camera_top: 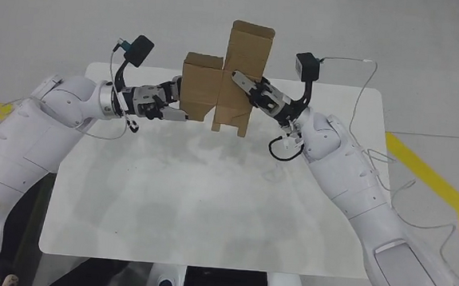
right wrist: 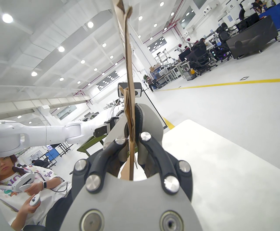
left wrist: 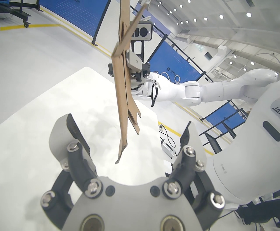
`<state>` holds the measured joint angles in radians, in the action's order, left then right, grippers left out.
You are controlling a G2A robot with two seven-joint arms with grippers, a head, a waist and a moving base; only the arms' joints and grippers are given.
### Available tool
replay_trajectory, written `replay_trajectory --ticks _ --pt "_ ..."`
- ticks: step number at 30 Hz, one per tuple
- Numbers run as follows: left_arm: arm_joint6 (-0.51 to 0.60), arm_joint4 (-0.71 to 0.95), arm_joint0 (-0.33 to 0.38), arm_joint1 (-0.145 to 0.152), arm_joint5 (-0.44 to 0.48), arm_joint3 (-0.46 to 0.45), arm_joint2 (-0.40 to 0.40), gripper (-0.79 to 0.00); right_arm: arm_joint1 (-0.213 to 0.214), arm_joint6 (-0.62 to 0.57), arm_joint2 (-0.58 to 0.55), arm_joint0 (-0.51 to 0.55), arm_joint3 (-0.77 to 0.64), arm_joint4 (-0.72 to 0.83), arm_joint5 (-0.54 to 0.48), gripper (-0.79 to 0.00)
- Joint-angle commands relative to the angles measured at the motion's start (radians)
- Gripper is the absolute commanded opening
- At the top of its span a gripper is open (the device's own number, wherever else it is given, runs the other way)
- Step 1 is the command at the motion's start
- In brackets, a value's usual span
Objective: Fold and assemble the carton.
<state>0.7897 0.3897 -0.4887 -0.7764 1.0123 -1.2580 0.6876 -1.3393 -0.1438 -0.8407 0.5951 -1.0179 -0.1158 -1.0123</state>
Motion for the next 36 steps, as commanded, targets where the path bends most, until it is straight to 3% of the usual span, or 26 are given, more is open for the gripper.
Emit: replay_trajectory --ticks 1,4,5,6,7,9,10,24,25,26,27,33,36 --pt "0.018 0.017 -0.009 -0.004 0.000 0.000 0.008 0.000 -0.003 0.002 0.002 0.002 -0.003 0.006 0.000 -0.785" --pt "0.018 0.024 -0.017 -0.010 0.000 0.000 0.013 0.000 -0.007 0.000 0.005 0.002 -0.004 0.010 0.000 -0.785" --pt "0.018 0.029 -0.019 -0.012 0.000 0.001 0.015 -0.231 -0.009 0.000 0.007 0.002 -0.005 0.011 0.000 -0.785" --pt "0.018 0.033 -0.021 -0.013 0.000 0.003 0.016 -0.394 -0.010 0.000 0.008 0.003 -0.005 0.013 0.000 -0.785" --pt "0.018 0.037 -0.022 -0.015 0.000 0.004 0.017 -0.465 -0.012 0.001 0.010 0.004 -0.008 0.018 0.000 -0.785" --pt "0.018 0.044 -0.023 -0.017 0.000 0.008 0.017 -0.705 -0.015 -0.001 0.012 0.005 -0.007 0.022 0.000 -0.785" --pt "0.018 0.048 -0.023 -0.018 0.000 0.011 0.016 -0.785 -0.016 -0.002 0.013 0.005 -0.007 0.025 0.000 -0.785" --pt "0.018 0.099 -0.001 -0.025 0.000 0.037 -0.023 -0.785 -0.023 -0.025 -0.006 0.006 0.006 0.033 0.000 -0.785" --pt "0.018 0.104 0.001 -0.024 0.000 0.038 -0.027 -0.785 -0.024 -0.027 -0.008 0.006 0.007 0.033 0.000 -0.566" --pt "0.018 0.110 0.003 -0.024 0.000 0.039 -0.032 -0.785 -0.024 -0.026 -0.010 0.007 0.009 0.035 0.000 -0.403" --pt "0.018 0.117 0.005 -0.023 0.000 0.040 -0.037 -0.785 -0.024 -0.026 -0.012 0.008 0.011 0.036 0.000 0.000" --pt "0.034 0.174 0.032 -0.016 -0.016 0.053 -0.078 -0.785 -0.013 -0.033 -0.059 0.006 0.059 0.015 0.000 0.000" --pt "0.084 0.204 0.055 -0.006 -0.066 0.062 -0.095 -0.785 0.000 -0.093 -0.084 0.002 0.078 0.013 0.000 0.000"
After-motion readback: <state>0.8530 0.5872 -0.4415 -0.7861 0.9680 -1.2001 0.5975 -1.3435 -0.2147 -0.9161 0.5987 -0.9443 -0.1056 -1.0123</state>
